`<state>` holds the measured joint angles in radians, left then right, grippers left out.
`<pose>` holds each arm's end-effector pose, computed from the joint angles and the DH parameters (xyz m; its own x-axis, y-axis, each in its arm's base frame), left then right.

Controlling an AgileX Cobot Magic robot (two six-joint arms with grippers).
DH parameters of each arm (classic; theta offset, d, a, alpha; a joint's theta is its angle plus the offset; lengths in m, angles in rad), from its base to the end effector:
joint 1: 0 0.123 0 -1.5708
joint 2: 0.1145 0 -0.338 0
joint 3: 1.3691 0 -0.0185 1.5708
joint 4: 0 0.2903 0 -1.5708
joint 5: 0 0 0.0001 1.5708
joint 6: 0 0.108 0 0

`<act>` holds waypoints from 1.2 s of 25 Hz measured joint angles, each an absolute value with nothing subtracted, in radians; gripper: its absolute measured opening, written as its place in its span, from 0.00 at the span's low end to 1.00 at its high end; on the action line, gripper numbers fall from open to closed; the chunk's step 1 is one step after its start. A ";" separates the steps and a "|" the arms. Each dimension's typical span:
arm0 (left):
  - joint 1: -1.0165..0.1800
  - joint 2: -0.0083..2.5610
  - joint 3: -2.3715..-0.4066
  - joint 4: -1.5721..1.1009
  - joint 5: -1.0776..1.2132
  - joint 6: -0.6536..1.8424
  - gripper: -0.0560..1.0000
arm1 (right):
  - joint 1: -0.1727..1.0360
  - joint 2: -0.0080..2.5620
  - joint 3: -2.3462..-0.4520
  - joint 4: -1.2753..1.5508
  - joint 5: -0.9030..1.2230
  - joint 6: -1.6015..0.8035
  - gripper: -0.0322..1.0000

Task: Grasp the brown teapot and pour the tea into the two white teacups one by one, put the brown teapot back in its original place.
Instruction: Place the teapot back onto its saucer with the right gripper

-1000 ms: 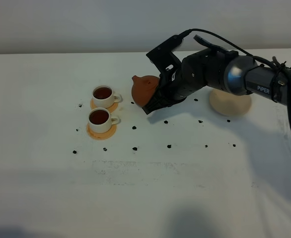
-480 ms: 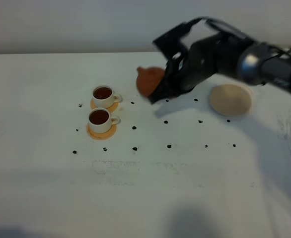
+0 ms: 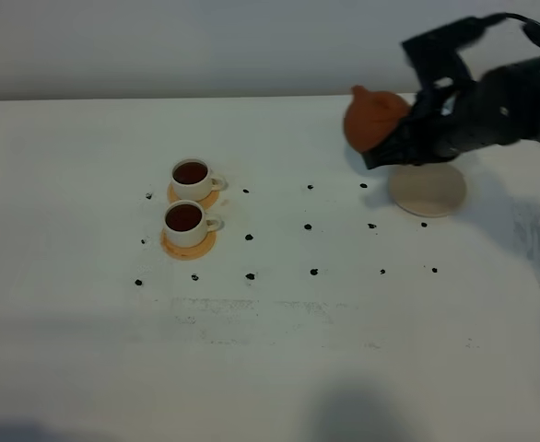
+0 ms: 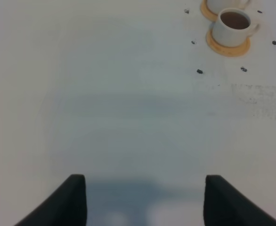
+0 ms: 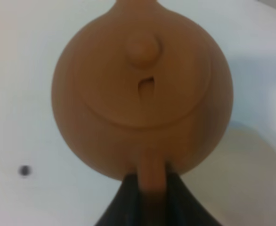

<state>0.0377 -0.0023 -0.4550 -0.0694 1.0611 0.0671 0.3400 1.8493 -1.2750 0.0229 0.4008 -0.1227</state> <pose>-0.0032 -0.0067 0.2738 -0.4919 0.0146 -0.8705 0.0314 0.9995 -0.0010 0.4359 0.1552 0.2319 -0.6931 -0.3528 -0.6286 -0.4112 0.9097 -0.0571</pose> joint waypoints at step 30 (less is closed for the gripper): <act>0.038 -0.002 -0.455 -0.069 1.061 0.067 0.55 | 0.217 1.945 -1.126 0.049 0.218 -0.042 0.14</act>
<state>0.0377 -0.0023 -0.4550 -0.0694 1.0611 0.0671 0.2173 1.9451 -1.1261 0.0486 0.2178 -0.0419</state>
